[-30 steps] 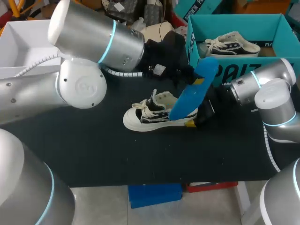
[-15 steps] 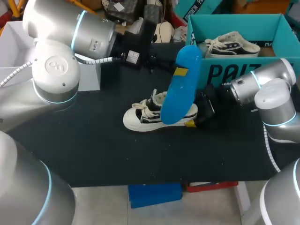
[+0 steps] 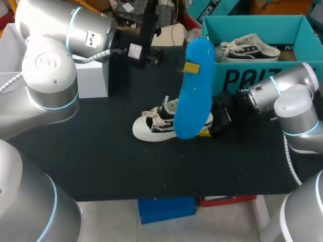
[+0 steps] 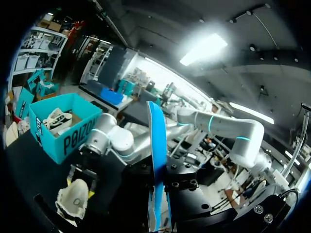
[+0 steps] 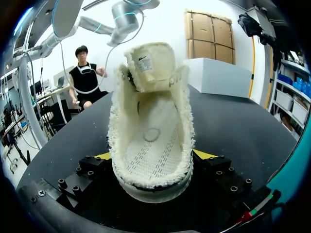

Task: Take the shoe out of the shoebox, open the shoe tongue, remove and reinsert the insole, then place the shoe into the shoebox

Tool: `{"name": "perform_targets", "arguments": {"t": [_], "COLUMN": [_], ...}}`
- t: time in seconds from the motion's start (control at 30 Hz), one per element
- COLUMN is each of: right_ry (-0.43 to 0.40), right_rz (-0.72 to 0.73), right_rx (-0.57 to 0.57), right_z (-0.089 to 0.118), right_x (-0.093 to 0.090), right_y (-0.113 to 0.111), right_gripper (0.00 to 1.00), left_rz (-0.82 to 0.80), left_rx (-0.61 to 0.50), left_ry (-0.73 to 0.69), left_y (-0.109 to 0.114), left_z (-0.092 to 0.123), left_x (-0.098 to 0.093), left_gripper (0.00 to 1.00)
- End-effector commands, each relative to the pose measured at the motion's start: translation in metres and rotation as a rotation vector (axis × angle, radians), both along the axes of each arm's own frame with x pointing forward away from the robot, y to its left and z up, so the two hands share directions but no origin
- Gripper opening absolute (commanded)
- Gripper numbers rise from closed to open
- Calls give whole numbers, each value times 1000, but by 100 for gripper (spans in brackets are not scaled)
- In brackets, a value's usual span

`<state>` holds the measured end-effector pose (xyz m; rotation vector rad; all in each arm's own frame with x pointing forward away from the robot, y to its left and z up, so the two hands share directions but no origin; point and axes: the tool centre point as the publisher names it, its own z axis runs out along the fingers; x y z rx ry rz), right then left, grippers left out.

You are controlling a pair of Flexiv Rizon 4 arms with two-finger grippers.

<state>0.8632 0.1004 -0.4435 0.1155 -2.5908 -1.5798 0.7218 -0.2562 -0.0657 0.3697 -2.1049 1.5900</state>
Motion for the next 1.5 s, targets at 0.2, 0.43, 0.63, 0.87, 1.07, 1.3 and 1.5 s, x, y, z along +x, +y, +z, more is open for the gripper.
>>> {"name": "perform_targets", "arguments": {"t": [0.2, 0.43, 0.63, 0.87, 1.07, 1.3, 1.5], "right_ry": [1, 1, 1, 1, 1, -2, 21], "right_rz": [-2, -2, -2, -2, -2, 7, 19], "right_rx": [-2, -2, -2, -2, -2, -4, -81], "right_z": [0, 0, 0, 0, 0, 4, 13], "right_x": [0, 0, 0, 0, 0, 1, 4], "right_y": [0, 0, 0, 0, 0, -3, -13], "right_gripper": [0, 0, 0, 0, 0, 73, 100], "left_rz": [-18, -43, -76, -87, -87, -87, -87], "left_rx": [-16, -50, -63, -124, -139, -139, -139], "left_ry": [-7, -31, -44, -85, -87, -87, -87], "left_y": [-1, -8, -10, -9, -8, -8, -8], "left_z": [55, 80, 102, 127, 131, 131, 131], "left_x": [-24, -42, -58, -70, -74, -74, -74], "left_gripper": [0, 0, 0, 0, 0, 0, 0]}}
